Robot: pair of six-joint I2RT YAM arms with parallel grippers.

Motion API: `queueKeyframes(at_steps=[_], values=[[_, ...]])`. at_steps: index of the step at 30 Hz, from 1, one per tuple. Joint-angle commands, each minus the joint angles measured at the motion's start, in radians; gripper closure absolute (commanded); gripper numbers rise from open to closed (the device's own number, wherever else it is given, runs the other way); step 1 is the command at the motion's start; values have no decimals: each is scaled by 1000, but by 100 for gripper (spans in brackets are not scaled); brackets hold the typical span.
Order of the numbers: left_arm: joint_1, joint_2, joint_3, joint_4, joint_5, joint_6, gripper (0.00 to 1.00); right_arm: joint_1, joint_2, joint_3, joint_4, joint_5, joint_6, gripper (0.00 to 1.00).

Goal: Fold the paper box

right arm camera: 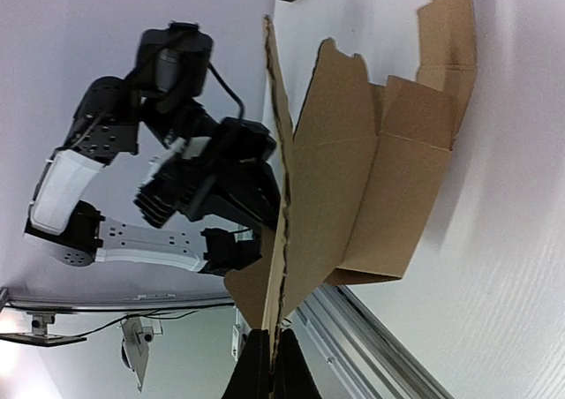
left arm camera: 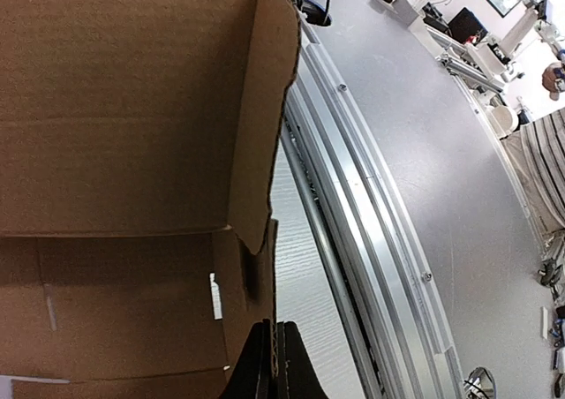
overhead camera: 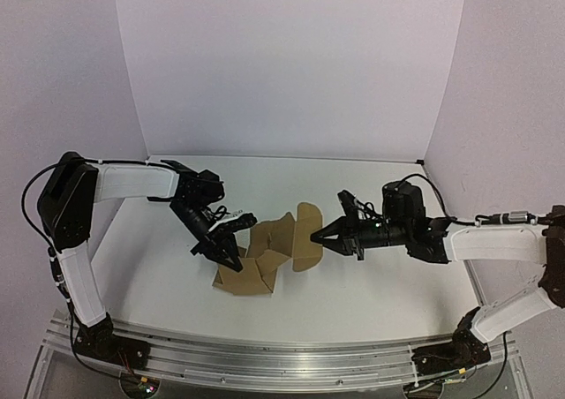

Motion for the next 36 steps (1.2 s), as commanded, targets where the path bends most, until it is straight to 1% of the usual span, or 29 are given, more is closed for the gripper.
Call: queueKeyframes(at_steps=[1,7,14,19,25,28,31,34,36], values=[[4,-1,16,111,21,-81,100,-1,17,-55,33,9,-55,98],[5,27,8,122,-30,-87,100,-18,21,-151,43,-15,-77,97],[5,36,2,126,-62,-78,100,-34,10,-273,42,25,-90,97],[5,64,23,164,-79,-140,100,-34,77,-234,42,-18,-112,97],[5,116,97,156,-73,-233,100,-34,152,-181,13,-53,-156,96],[1,123,101,147,-60,-244,100,-33,188,-152,2,-61,-166,96],[-2,125,107,172,-59,-294,100,-32,223,-118,-5,-82,-181,95],[-2,140,128,176,-78,-322,100,-33,231,-116,-31,-83,-205,94],[-2,147,137,185,-93,-347,100,-33,232,-124,-51,-74,-217,91]])
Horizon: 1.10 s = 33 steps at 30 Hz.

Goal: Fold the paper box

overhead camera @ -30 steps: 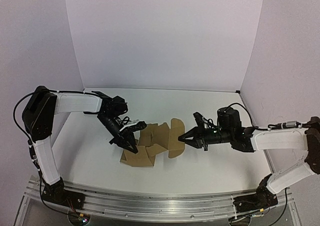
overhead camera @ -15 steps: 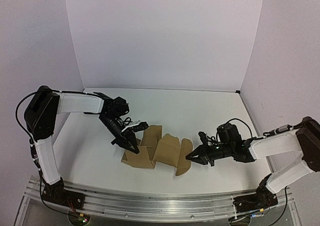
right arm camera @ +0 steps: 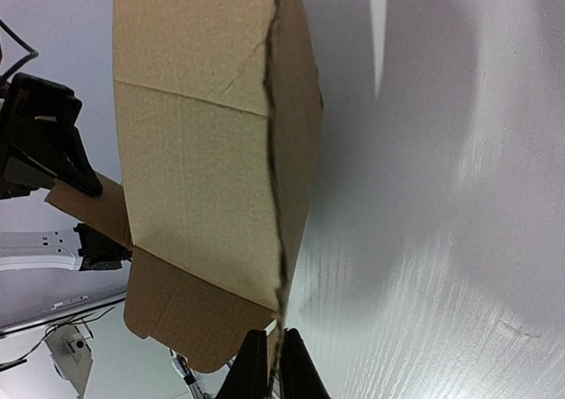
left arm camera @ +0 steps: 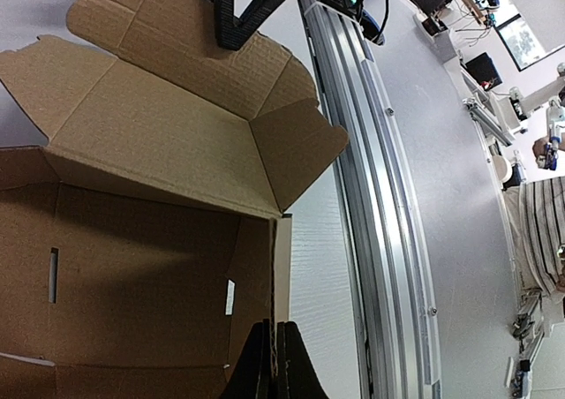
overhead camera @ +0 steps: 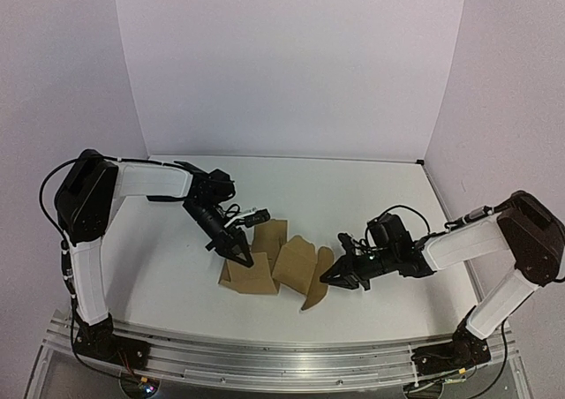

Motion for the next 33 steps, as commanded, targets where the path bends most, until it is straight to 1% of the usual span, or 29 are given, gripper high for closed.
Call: queueKeyframes(at_steps=[1,3,5,7,9,11,15,18,20,22,23,25,28,29,31,32,33], values=[[2,32,57,86,-49,-69,100,9,9,21,-40,-62,-57,89],[2,38,59,87,-48,-76,100,9,11,28,-63,-52,-67,86],[1,42,58,84,-51,-77,100,9,12,54,-129,-27,-95,77],[1,44,59,80,-57,-73,100,8,6,87,-215,9,-140,71],[1,43,60,73,-60,-66,100,9,-10,109,-277,51,-172,68],[1,43,63,70,-64,-66,100,9,-36,140,-373,104,-203,64],[2,45,68,69,-55,-73,100,10,-127,198,-529,198,-281,59],[2,48,79,64,-50,-77,100,18,-202,248,-572,278,-374,53],[2,51,83,64,-50,-77,100,19,-217,282,-573,353,-423,46],[2,55,86,66,-56,-74,100,18,-172,356,-576,441,-445,40],[2,58,88,67,-59,-73,100,17,-126,407,-580,455,-444,39],[2,65,91,67,-63,-73,100,8,13,533,-601,425,-416,36],[2,64,94,70,-72,-71,100,-25,188,677,-621,320,-325,24],[1,64,92,74,-74,-69,100,-35,235,710,-623,309,-299,22],[1,66,89,79,-70,-70,100,-39,302,772,-641,340,-280,20],[0,68,89,79,-68,-71,100,-39,331,802,-650,349,-271,15],[-1,71,93,78,-64,-72,100,-38,359,828,-667,348,-264,6]])
